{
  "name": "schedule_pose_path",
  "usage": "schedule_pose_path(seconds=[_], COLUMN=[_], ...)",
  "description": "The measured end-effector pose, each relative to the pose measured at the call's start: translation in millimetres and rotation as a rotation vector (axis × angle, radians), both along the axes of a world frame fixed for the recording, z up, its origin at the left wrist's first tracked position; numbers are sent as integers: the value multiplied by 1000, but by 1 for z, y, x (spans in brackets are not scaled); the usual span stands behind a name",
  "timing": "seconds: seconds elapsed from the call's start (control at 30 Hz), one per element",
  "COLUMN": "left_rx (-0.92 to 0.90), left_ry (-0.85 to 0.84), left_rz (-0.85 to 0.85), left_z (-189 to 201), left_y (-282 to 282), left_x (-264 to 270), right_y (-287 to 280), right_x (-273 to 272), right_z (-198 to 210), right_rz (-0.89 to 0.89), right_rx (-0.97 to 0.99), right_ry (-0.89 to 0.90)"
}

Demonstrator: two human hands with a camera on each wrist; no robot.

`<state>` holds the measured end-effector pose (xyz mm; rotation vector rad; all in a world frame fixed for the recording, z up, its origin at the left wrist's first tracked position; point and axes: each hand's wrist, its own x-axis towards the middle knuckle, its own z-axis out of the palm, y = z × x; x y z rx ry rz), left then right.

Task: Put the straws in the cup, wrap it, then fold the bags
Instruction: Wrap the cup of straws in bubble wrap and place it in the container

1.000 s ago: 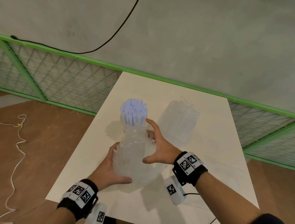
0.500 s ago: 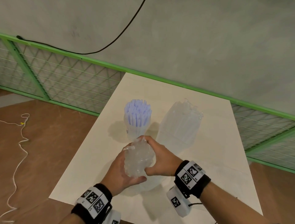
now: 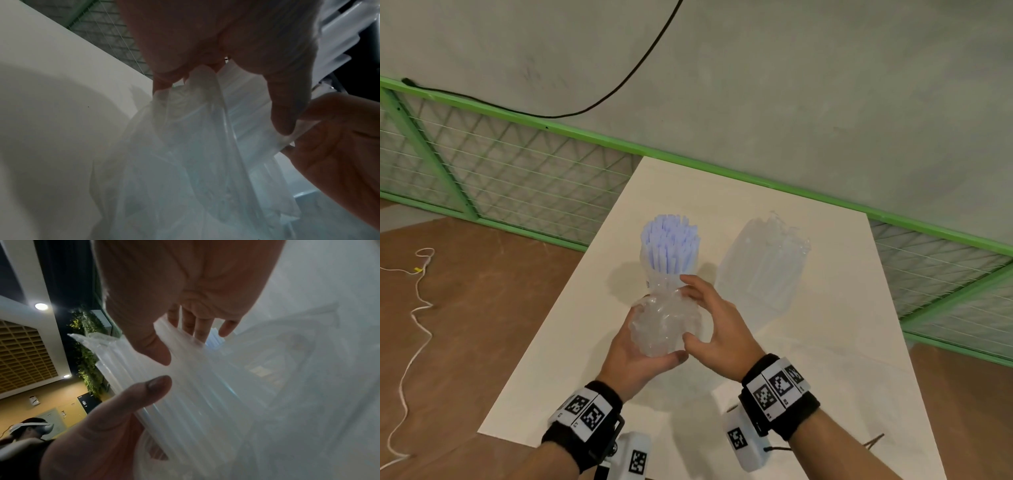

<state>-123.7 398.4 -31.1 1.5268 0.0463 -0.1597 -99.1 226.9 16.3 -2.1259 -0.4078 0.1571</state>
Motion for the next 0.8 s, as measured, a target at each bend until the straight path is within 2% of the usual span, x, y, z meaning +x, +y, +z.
schedule_pose_path(seconds=[0.23, 0.4, 0.7, 0.8], left_rx=[7, 18, 70, 45], left_ry=[20, 21, -4, -23], left_rz=[-12, -11, -13, -21], left_z=[-2, -4, -4, 0], left_y=[3, 2, 0, -4], left_x=[2, 2, 1, -1], right_y=[2, 3, 3, 3], right_x=[-4, -9, -14, -15], right_z=[-6, -12, -7, -8], right_rz=[-116, -123, -160, -108], right_rx=[86, 38, 74, 30], right_ry=[-183, -264, -203, -268])
